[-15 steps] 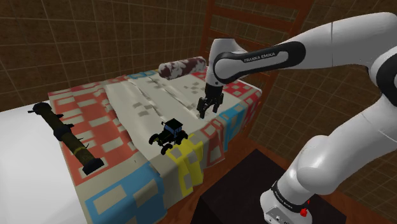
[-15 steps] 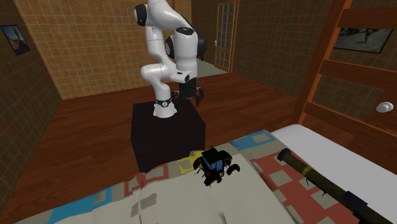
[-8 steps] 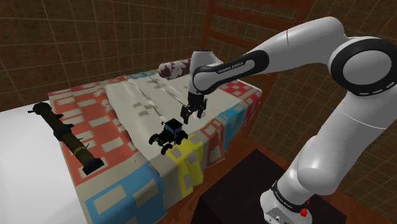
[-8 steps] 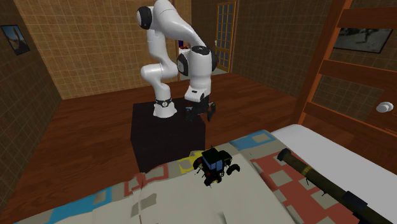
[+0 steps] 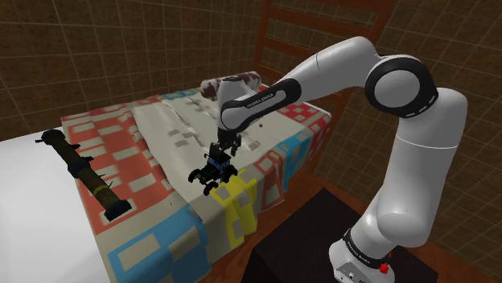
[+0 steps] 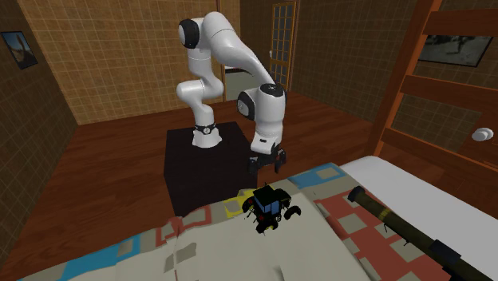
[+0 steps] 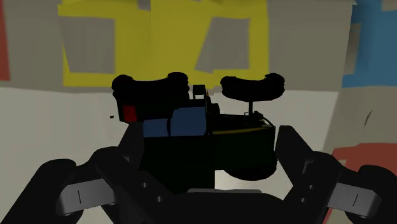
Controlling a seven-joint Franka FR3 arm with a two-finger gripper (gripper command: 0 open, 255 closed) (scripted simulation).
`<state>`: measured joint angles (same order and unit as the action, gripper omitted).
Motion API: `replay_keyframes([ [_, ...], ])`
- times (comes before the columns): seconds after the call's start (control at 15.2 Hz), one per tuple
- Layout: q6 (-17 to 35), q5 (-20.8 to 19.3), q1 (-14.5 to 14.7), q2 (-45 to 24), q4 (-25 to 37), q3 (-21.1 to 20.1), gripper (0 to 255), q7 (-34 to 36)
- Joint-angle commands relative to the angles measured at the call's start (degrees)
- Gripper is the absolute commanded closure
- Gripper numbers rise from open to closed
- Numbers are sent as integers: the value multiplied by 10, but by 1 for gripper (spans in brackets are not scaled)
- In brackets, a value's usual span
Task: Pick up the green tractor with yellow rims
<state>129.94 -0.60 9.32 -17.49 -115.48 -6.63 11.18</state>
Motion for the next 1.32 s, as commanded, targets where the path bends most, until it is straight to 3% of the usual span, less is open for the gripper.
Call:
replay_keyframes([
  [0.0, 11, -3, 3, -21, 11, 0, 0, 3],
  [0.53, 52, -8, 5, -55, 4, 3, 0, 5],
  [0.59, 52, -8, 5, -55, 4, 2, 255, 6],
  [1.25, 46, -7, 4, -50, 5, 2, 255, 5],
])
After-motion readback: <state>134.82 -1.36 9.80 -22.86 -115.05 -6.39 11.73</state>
